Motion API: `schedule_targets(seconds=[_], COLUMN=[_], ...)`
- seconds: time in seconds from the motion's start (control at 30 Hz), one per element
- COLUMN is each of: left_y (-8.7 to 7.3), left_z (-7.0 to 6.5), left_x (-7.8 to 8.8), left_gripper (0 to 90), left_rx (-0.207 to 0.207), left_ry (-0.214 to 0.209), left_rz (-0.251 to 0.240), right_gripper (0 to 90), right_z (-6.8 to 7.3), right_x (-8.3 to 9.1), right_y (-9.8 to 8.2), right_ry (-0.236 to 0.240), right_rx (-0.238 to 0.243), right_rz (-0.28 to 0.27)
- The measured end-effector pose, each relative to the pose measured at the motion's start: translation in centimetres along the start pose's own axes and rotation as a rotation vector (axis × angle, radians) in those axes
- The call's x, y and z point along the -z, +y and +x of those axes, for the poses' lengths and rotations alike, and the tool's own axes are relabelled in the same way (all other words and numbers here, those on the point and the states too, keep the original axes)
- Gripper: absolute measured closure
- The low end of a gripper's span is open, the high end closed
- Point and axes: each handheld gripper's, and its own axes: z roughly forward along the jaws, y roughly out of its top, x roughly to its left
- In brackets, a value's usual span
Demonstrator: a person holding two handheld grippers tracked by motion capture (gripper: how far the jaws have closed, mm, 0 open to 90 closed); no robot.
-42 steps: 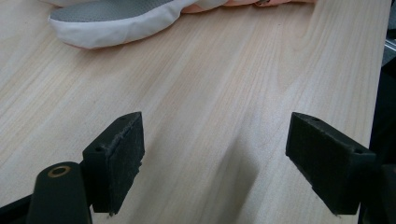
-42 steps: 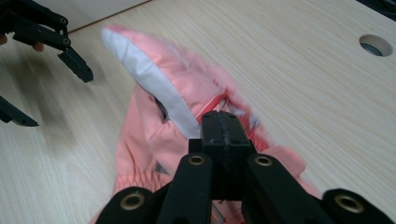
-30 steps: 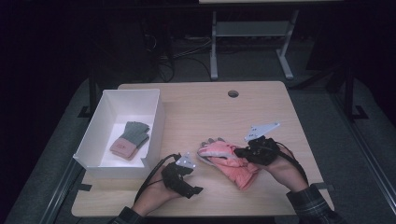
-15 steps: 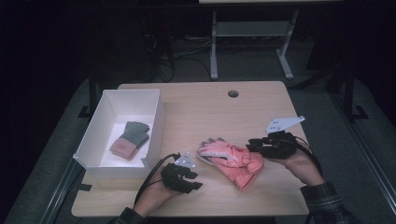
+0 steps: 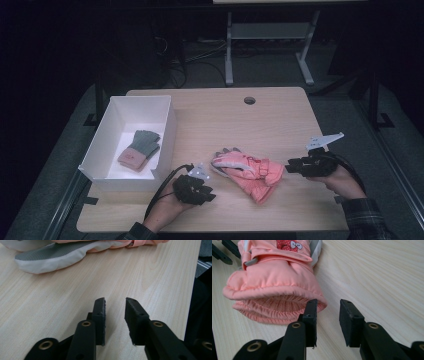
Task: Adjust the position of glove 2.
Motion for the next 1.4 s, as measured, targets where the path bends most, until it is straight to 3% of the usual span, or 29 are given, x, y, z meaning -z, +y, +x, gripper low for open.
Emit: schedule_targets(seconds=[0.1, 0.27, 0.43, 0.67, 0.87, 1.03, 1.17, 1.27, 1.4], left_y=[0.0, -0.1, -0.1, -0.1, -0.1, 0.1, 1.2, 2.6, 3.6], left_z=[0.1, 0.2, 0.2, 0.1, 0.1, 0.0, -0.1, -0.4, -0.5], left_x=[-0.1, -0.1, -0.2, -0.4, -0.3, 0.2, 1.1, 1.1, -0.2], left_gripper=[61.9, 59.2, 56.3, 55.8, 56.3, 66.4, 83.0, 85.5, 74.5], left_rx=[-0.001, -0.016, -0.018, -0.003, -0.013, -0.005, 0.027, 0.019, 0.005], left_ry=[0.005, 0.004, 0.004, -0.001, 0.001, 0.0, -0.035, -0.003, 0.075], left_rz=[0.005, 0.024, 0.028, 0.027, 0.03, 0.006, -0.084, -0.123, -0.08], right_gripper=[65.0, 63.9, 65.2, 83.4, 87.1, 88.3, 88.5, 88.5, 88.7], right_z=[-0.2, -0.3, -0.4, -0.5, -0.6, -0.3, 0.2, 0.3, 0.3], right_x=[-0.2, -1.0, -1.8, -1.8, -1.4, -0.8, -0.2, -0.4, -0.5], right_y=[0.0, -0.2, 0.0, 0.1, 0.3, 0.5, 0.9, 0.9, 0.9], right_ry=[0.034, 0.046, 0.074, 0.071, 0.067, 0.073, 0.068, 0.066, 0.066], right_rx=[0.004, 0.012, 0.024, 0.039, 0.037, 0.042, 0.053, 0.055, 0.049], right_rz=[0.008, 0.048, 0.053, 0.042, 0.013, -0.01, -0.031, -0.022, -0.018])
